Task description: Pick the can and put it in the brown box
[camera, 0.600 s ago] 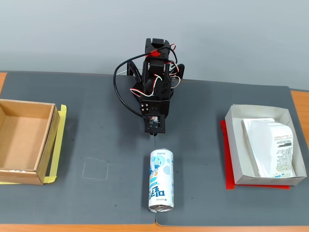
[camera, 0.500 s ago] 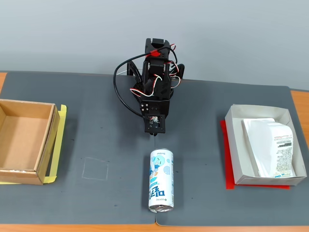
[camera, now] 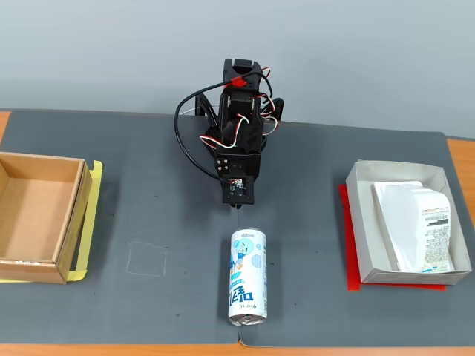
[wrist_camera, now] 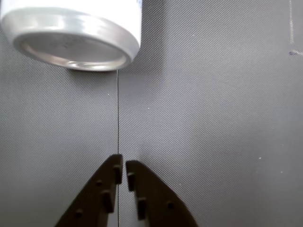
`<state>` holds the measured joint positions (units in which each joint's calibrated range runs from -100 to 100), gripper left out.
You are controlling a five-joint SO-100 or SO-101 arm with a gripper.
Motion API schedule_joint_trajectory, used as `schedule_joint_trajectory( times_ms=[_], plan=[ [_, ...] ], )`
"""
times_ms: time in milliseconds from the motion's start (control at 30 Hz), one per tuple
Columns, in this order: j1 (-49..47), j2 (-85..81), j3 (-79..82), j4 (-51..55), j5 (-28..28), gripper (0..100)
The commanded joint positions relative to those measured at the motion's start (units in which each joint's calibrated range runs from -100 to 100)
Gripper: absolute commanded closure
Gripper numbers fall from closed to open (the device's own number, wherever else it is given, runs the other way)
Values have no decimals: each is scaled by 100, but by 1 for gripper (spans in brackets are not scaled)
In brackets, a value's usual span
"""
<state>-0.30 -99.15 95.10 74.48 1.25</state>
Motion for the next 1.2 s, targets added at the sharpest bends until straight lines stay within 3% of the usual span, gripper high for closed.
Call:
schedule_joint_trajectory(
  times_ms=[0, 1167],
  plan=[
    [21, -42, -307, 19, -26, 99],
    [-27, -42, -307, 19, 6, 99]
  ],
)
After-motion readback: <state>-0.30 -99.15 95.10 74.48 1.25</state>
